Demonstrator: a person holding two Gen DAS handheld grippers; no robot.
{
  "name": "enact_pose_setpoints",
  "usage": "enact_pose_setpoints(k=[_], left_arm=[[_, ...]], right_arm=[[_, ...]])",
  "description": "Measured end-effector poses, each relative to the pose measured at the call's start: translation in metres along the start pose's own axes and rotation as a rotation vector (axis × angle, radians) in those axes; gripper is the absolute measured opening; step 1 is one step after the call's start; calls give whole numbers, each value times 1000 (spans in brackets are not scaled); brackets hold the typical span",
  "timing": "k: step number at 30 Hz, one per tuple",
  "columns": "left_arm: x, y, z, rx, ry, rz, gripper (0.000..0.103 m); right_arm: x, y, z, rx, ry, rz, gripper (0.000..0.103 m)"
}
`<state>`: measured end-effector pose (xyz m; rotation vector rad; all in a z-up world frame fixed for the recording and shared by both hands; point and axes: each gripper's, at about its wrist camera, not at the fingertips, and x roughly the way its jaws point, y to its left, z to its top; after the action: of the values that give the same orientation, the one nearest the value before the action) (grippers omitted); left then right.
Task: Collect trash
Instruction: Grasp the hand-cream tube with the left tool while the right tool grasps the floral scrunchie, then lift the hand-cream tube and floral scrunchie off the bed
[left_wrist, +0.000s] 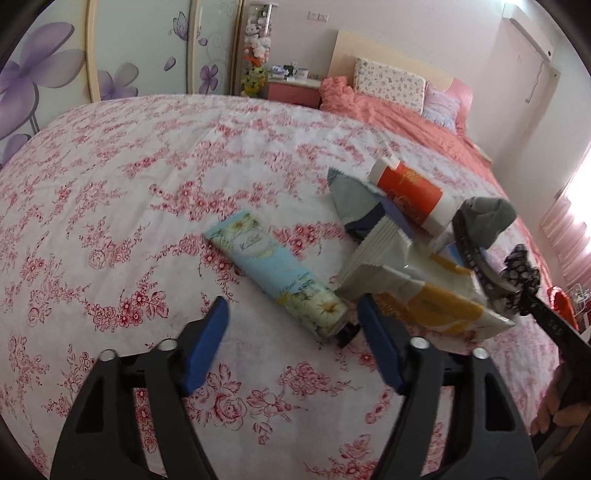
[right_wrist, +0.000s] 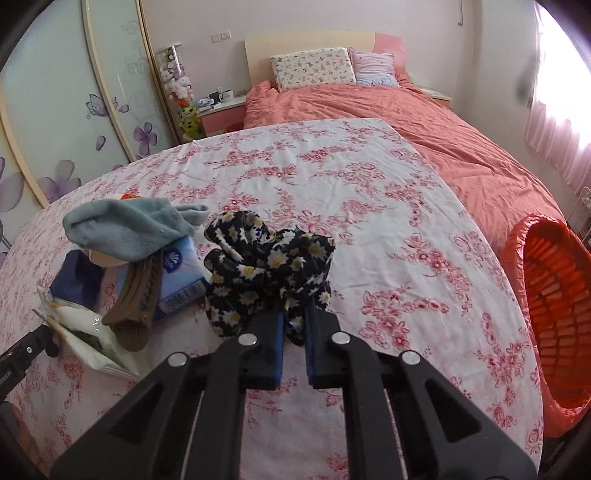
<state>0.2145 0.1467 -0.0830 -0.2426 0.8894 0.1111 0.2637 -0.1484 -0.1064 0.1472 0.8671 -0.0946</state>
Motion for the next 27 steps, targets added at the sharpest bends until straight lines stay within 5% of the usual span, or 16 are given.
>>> enact_pose_setpoints(k=[8, 12, 17, 21, 24, 26, 27], left_arm=[[3, 23, 10, 28, -11, 67, 58], [11, 24, 20, 55, -17, 74, 54], [18, 12, 25, 118, -23, 70, 34], [21, 4, 27, 141, -21, 52, 32], [21, 3, 27, 147, -20, 49, 32], [20, 4, 26, 145, -21, 52, 32], [20, 5, 26, 141, -21, 50, 32]], right_arm=[[-3, -7, 0, 8, -11, -52, 10], [-2, -8, 0, 11, -8, -23, 16], [-1, 0, 2, -1, -8, 20, 26], [3, 4, 4, 15, 0, 58, 30], [6, 10, 5, 4, 5, 59, 30], [8, 12, 6, -2, 14, 66, 13], [8, 11, 6, -2, 17, 59, 13]])
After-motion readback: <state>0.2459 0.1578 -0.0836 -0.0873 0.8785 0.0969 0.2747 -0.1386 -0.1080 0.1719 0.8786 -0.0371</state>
